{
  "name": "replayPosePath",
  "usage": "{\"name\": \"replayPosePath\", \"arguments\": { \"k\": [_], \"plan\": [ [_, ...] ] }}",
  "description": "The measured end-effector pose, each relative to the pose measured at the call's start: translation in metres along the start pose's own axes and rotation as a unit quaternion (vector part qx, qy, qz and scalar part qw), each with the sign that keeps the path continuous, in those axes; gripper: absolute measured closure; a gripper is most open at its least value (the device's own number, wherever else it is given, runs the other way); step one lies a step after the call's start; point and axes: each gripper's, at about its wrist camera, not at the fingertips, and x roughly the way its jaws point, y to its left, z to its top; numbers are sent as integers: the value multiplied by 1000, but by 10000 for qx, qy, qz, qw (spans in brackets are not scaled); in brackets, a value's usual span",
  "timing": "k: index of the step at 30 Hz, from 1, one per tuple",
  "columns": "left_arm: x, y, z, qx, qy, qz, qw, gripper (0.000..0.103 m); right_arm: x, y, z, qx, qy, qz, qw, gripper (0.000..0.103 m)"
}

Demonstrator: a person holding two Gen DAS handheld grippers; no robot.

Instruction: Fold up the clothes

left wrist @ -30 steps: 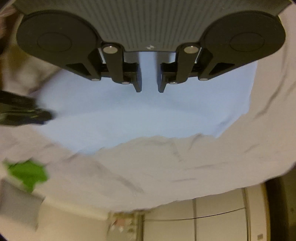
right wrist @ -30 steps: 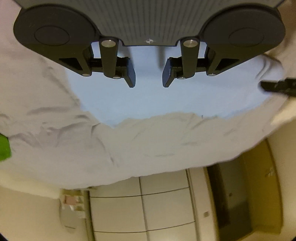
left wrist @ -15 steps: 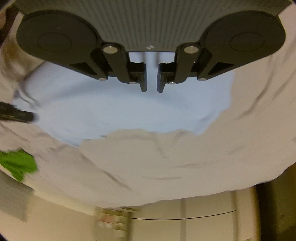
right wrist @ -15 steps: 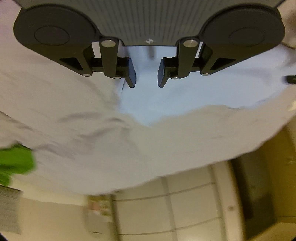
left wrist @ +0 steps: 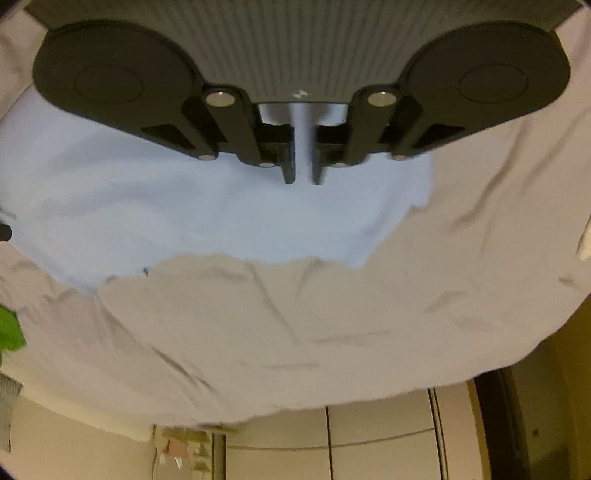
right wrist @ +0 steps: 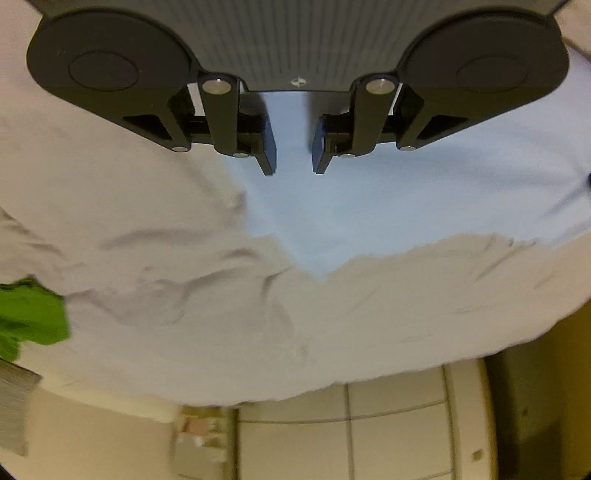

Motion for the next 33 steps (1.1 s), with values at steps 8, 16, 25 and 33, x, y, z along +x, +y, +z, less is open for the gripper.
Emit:
{"name": "replayPosePath", "arguments": {
  "k": [8,16,25,33],
  "plan": [
    [35,-49,16,543,290,-731,9954,90,-6,65,23,-694,-86,1553,9854,75],
    [77,-20,26,600,580,-278,9961,95,56,47,29,-702,707,625,9931,81],
    [101,28,48,149,690,-264,9972,90,101,27,46,-1080,757,235,9910,71],
    [24,41,36,-57,243,-75,9997,90,56,1,45,-346,359,110,9987,69]
  ]
}}
